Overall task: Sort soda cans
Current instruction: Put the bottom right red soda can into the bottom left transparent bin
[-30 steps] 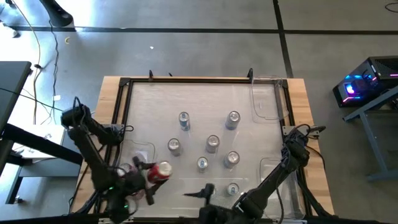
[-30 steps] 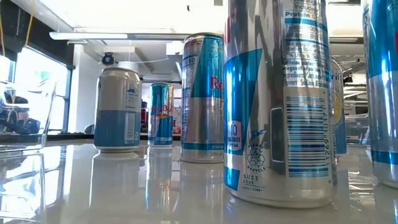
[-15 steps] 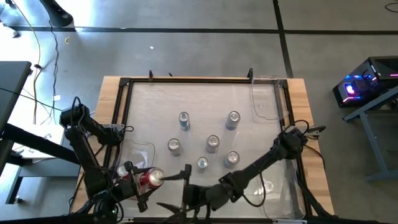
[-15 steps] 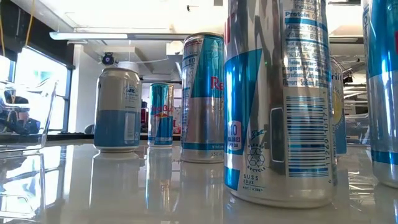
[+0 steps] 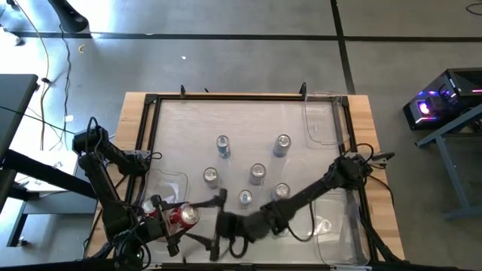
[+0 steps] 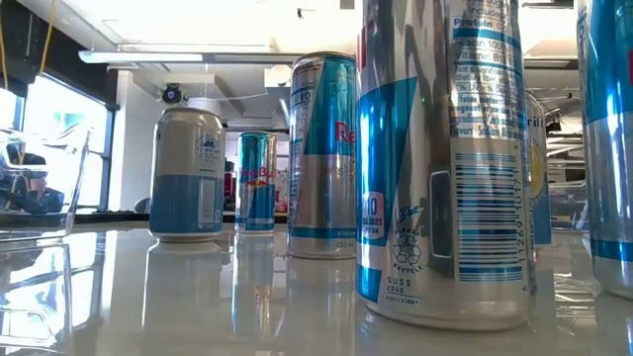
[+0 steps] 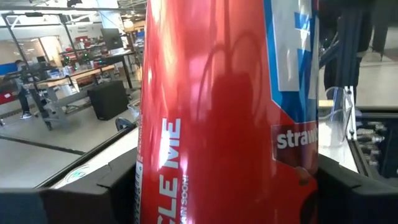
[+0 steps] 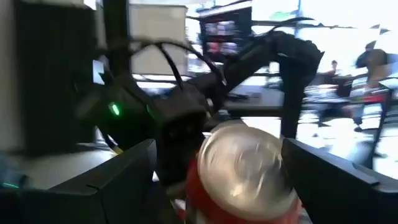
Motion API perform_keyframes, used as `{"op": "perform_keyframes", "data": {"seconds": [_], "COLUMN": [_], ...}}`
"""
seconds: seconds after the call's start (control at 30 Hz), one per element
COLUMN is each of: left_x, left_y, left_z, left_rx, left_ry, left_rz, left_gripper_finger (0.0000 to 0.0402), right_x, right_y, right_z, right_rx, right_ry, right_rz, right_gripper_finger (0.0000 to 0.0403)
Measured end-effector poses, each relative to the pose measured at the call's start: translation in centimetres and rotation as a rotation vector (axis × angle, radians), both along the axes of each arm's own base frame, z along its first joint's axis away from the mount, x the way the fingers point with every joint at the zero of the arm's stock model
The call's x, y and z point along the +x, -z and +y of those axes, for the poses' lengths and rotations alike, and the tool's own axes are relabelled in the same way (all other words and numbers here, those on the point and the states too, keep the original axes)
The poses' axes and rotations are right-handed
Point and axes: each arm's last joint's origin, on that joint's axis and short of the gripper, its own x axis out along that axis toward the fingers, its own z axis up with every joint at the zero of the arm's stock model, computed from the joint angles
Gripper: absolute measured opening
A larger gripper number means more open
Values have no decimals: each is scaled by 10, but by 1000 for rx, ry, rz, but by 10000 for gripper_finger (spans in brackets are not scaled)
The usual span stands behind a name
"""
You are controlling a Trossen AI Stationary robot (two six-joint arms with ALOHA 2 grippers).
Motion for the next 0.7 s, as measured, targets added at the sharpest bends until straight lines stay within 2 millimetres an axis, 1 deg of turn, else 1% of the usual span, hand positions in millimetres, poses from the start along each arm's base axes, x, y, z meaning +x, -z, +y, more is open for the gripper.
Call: {"op": "perform_keyframes", "data": {"seconds": [0.1,0.17,0.3,0.43,0.5,0.57,0.7], "left_x": [0,0,0,1,1,1,0], "left_y": [0,0,0,0,0,0,0], "left_z": [0,0,0,0,0,0,0], "left_rx": [-9,-9,-9,-7,-5,-4,-11], "left_ry": [1,2,1,9,11,9,3], "left_rz": [-5,-4,-2,10,11,9,-3], "left_gripper_finger": [291,291,291,291,291,291,291], "right_x": [8,10,10,4,3,5,10], "right_y": [-2,-2,0,2,3,4,5], "right_z": [-14,-18,-18,-9,-7,-9,-19], "right_rx": [64,65,4,-75,-95,-69,9], "right_ry": [-74,-87,-54,71,82,63,-2], "right_rz": [2,6,15,30,38,40,64], "right_gripper_finger": [344,344,344,344,344,344,344]}}
